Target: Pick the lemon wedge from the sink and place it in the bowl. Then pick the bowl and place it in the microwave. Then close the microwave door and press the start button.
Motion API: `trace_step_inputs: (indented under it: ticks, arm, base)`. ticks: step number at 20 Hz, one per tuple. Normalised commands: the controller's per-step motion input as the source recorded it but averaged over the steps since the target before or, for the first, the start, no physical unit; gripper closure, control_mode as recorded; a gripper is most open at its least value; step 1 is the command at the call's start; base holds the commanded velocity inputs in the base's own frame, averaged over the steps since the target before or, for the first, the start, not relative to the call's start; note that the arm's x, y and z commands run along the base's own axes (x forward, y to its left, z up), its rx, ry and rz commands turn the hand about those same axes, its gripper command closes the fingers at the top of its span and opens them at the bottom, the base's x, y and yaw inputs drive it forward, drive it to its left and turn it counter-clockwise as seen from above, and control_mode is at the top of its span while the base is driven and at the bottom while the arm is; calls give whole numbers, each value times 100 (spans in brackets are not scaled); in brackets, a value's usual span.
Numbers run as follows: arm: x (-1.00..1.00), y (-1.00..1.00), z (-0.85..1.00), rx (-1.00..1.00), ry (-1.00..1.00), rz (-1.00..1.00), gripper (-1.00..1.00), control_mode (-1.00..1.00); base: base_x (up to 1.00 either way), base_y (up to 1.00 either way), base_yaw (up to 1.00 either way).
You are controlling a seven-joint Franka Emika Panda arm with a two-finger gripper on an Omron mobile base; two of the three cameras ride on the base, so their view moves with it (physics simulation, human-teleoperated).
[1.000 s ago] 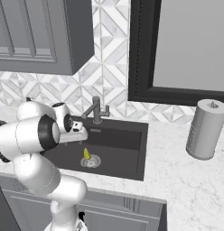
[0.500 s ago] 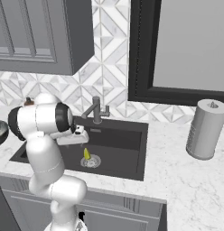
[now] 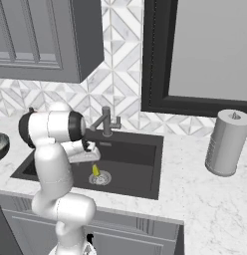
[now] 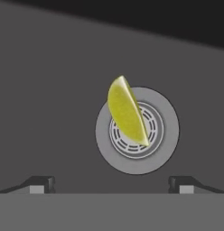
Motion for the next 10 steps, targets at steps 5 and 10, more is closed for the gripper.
trace_step_inputs:
  ticks: [5, 10]
  arm:
    - [21, -9, -24, 0, 0, 0, -100, -100]
    - [34, -2, -32, 0, 0, 0, -100, -100]
  base:
    - [0, 0, 0]
    - [0, 0, 0]
